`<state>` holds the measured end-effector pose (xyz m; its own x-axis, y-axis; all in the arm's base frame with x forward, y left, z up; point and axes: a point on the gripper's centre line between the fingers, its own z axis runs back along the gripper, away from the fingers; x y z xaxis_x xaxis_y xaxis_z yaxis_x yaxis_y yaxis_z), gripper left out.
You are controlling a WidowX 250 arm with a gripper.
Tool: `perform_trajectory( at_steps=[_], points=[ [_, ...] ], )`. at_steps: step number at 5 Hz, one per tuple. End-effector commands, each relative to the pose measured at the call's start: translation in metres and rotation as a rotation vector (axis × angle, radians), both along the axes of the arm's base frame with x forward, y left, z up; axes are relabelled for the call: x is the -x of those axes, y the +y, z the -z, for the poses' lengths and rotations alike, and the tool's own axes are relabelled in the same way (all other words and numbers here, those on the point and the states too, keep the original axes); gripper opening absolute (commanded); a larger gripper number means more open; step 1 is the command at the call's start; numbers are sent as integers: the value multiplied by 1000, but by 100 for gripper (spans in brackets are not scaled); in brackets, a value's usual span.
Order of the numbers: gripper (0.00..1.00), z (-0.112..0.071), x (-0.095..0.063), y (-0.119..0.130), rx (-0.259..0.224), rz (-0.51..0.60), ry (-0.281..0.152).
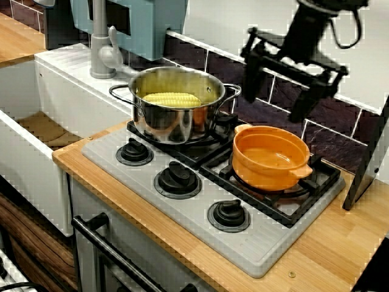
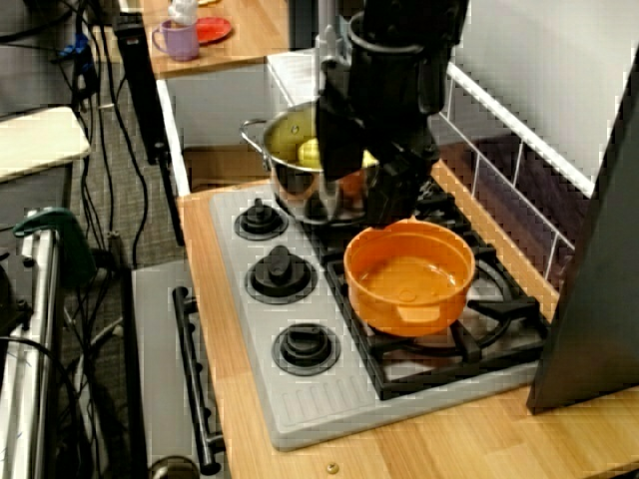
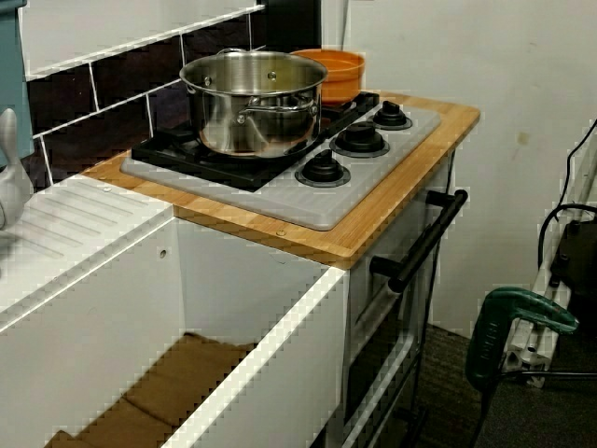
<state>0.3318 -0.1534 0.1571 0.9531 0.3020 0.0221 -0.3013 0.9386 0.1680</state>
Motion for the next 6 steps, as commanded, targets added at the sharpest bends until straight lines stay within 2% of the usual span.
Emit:
perform_trajectory(
  at_steps=[1, 2, 3, 6],
  points=[
    [100, -14, 27, 27, 66, -222, -69],
    [100, -5, 37, 30, 114, -304, -106],
    [100, -1, 35, 32, 121, -359, -129],
    [100, 9, 10, 40, 135, -430, -144]
  ],
)
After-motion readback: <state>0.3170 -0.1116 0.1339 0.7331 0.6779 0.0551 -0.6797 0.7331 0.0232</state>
